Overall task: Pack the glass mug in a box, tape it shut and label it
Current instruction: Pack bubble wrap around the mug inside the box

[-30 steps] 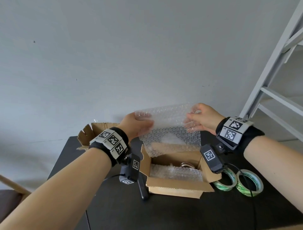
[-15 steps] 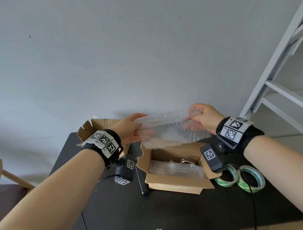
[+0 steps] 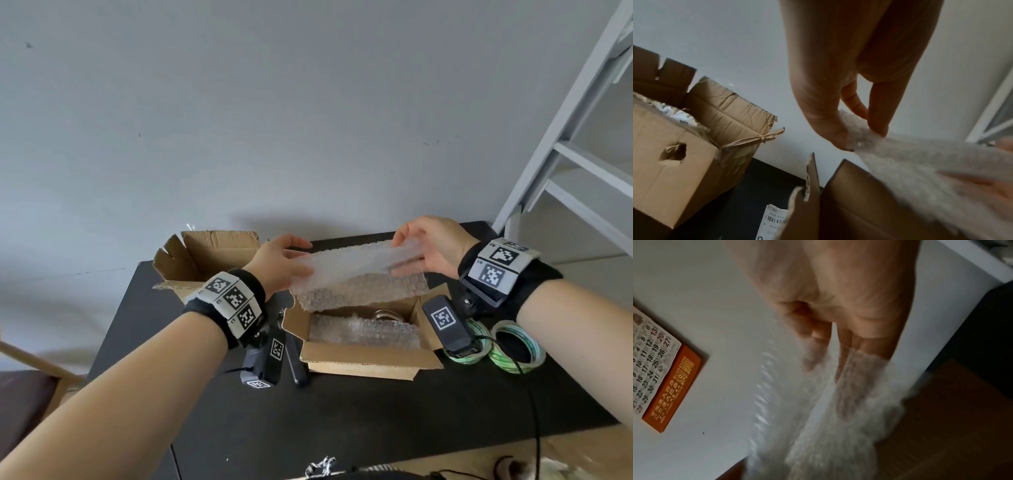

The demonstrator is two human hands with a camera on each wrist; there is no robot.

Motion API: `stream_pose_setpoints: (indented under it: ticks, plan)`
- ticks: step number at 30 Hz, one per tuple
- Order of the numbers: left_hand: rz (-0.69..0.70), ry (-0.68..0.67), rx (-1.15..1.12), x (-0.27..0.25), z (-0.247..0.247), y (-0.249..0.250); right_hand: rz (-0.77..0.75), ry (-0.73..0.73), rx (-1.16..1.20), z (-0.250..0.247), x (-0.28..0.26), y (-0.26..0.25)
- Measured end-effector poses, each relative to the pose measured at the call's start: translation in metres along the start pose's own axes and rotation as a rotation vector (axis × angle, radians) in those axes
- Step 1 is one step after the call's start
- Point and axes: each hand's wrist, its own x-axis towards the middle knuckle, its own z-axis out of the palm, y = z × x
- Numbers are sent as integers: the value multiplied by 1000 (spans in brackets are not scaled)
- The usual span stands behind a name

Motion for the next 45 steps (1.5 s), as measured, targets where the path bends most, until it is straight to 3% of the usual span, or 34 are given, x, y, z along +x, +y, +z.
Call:
stream_pose_setpoints:
  ticks: [1,5,8,13,16,20,22,28,34,40,42,45]
  plan:
    - [26,-5,80,0,3,-2,8,3,-101,0,-4,2]
    - [144,-39,400,-1,15,-8,-159,13,-958,6,-16,17]
    - [186,-37,570,-4,25,-12,-158,18,-1158,15,-24,34]
    - [286,-107,1043,-9,44,-27,-129,37,-1328,26,-22,64]
    - [419,-182,1137,-14,59,-38,-78,-37,-1367,25,-17,76]
    - [335,-383,1316,-18,73,-55,-57,-84,-1447,26,-17,82]
    - [333,-405,1411,-23,77,-60,-61,-114,-1520,25,-19,85]
    - [285,-347,1467,-33,77,-59,-259,-131,-1726,31,-28,87]
    - [257,-415,1486,-30,78,-59,82,-253,-1708,35,-20,83]
    - [270,-403,1488,-29,80,-62,-55,-49,-1609,37,-27,84]
    - [264,-407,1478,-29,80,-64,-86,-129,-1642,38,-28,85]
    - [242,-461,1474,-26,79,-67,31,-287,-1590,39,-27,89]
